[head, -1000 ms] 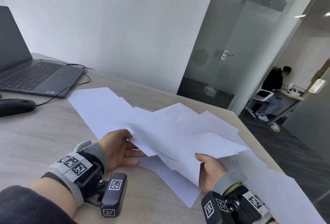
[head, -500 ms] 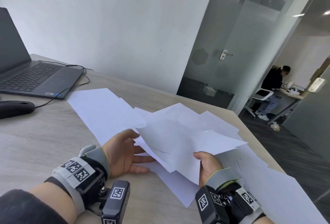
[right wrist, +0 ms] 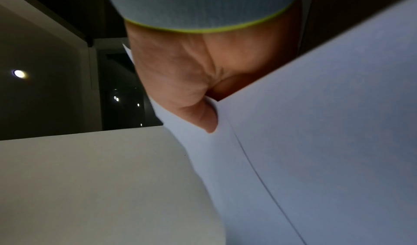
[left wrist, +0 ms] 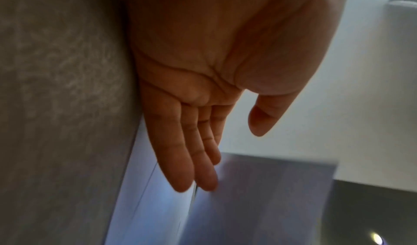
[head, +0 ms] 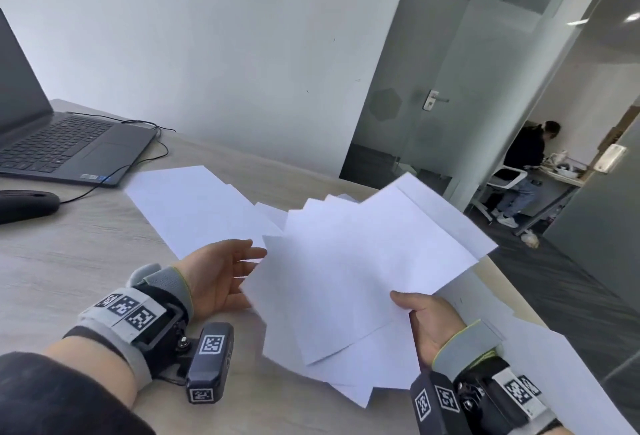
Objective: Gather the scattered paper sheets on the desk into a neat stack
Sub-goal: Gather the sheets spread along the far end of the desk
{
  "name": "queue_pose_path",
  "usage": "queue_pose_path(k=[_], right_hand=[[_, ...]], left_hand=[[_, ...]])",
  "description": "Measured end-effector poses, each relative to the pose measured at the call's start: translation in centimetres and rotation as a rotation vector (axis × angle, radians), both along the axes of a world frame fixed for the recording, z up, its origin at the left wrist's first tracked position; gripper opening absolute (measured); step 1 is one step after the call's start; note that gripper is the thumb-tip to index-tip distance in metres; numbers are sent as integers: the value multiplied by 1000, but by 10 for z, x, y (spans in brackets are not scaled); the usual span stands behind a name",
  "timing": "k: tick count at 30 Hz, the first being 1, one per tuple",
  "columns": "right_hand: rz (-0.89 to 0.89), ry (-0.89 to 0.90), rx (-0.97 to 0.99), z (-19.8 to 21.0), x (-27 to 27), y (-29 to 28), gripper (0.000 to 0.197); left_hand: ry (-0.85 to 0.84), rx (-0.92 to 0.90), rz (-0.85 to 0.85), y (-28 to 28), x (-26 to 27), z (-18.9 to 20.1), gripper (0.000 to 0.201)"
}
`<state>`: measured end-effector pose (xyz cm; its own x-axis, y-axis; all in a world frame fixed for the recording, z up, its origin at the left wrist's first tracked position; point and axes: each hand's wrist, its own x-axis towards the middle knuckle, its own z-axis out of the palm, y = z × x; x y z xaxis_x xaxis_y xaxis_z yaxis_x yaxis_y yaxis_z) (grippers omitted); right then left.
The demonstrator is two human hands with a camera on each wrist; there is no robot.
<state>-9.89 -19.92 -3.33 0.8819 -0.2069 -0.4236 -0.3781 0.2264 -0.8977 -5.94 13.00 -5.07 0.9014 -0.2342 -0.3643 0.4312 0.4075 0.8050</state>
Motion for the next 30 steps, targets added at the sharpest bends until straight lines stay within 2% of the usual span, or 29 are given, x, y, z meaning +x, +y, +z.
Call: queue_pose_path(k=[3, 7, 11, 15, 19, 24, 27, 30], right_hand=[[74, -34, 63, 2, -5, -4, 41], [141, -96, 52, 4, -8, -5, 27], [140, -155, -87, 0, -4, 1, 32], [126, -255, -266, -4, 5, -1, 20], [125, -293, -272, -7, 10, -5, 23], [33, -270, -399, -7, 17, -11, 16], [-59, -322, -375, -4, 20, -16, 13], [-109, -347, -351, -3, 22, -25, 17]], left_hand=[[-7, 16, -5, -4, -2, -1, 20], [-29, 45, -13, -5, -4, -3, 30], [-60, 65, 20, -7, -7, -5, 24], [-73, 105, 34, -9, -8, -1, 21], [-39, 120, 55, -9, -8, 0, 21], [-68, 130, 68, -10, -8, 0, 27], [-95, 137, 120, -7, -8, 2, 29], [-131, 139, 201, -6, -7, 3, 23]])
